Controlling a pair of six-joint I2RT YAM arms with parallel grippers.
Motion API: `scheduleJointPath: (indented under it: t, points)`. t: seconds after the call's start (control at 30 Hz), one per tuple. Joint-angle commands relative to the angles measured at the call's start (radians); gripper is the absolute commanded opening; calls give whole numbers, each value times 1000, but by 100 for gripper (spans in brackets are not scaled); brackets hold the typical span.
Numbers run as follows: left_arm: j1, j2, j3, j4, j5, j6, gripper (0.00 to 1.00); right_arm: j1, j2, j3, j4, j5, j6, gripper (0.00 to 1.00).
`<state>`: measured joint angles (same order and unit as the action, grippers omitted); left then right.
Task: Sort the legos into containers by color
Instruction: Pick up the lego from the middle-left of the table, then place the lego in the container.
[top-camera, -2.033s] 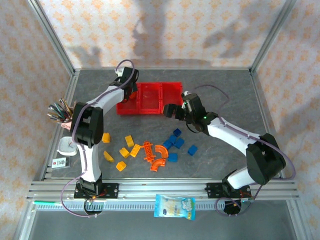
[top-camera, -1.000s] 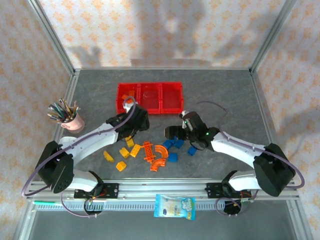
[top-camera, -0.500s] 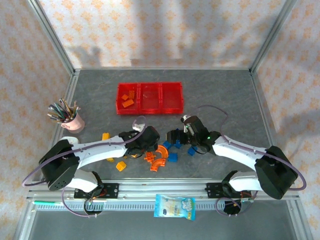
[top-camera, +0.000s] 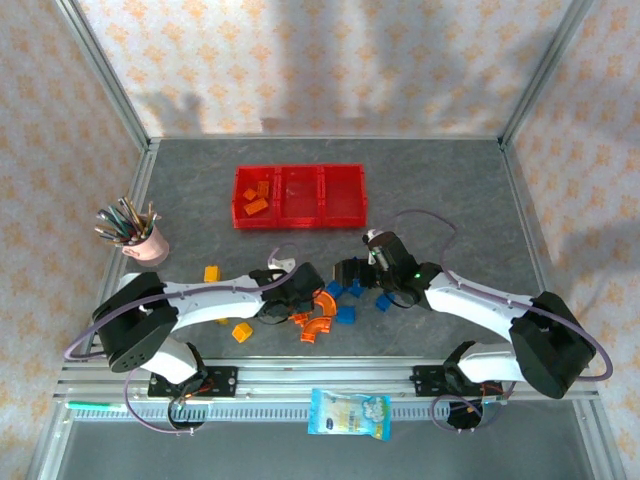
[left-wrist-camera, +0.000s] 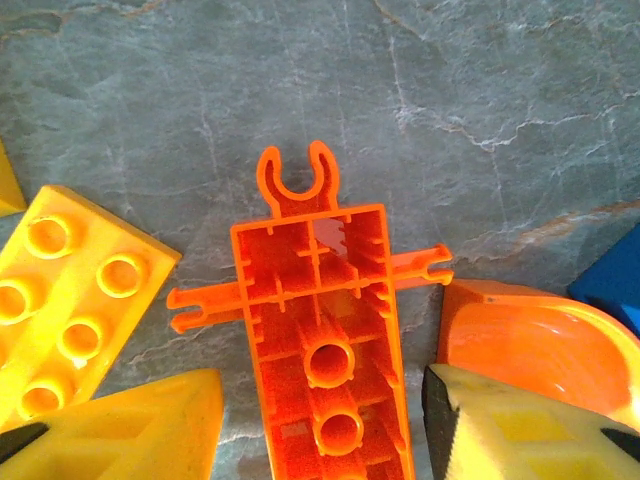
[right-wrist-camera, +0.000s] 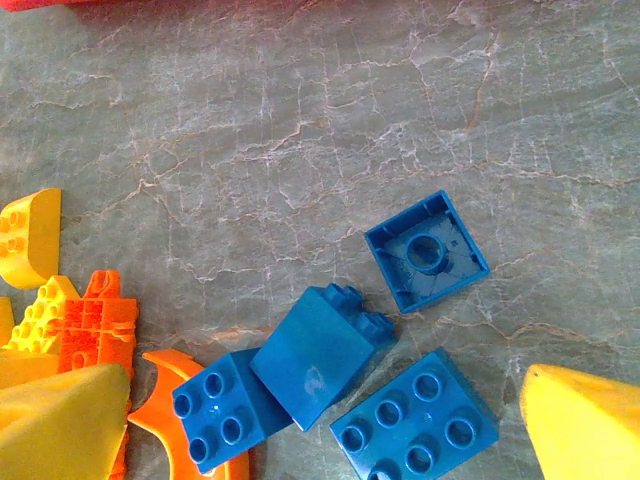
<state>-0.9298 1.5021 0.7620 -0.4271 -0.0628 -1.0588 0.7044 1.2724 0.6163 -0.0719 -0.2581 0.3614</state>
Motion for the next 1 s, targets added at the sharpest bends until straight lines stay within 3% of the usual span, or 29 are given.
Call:
scheduleJointPath:
  t: [0.0, 0.27, 0.57, 0.8, 0.97]
  points:
    - [-9, 32, 9, 10, -31, -10, 54, 2, -8, 12, -3, 29, -20, 100]
    - [-8, 37, 4, 15, -52, -14, 36, 3, -10, 17, -4, 34, -22, 100]
    - [18, -94, 72, -84, -167, 17, 30, -8, -16, 85, -18, 3, 7, 100]
    - [237, -156, 190, -66, -262, 232, 30, -24, 34, 167, 7, 15, 66, 100]
    - [427, -26, 332, 19, -250, 406, 30, -43, 85, 209, 45, 24, 93, 100]
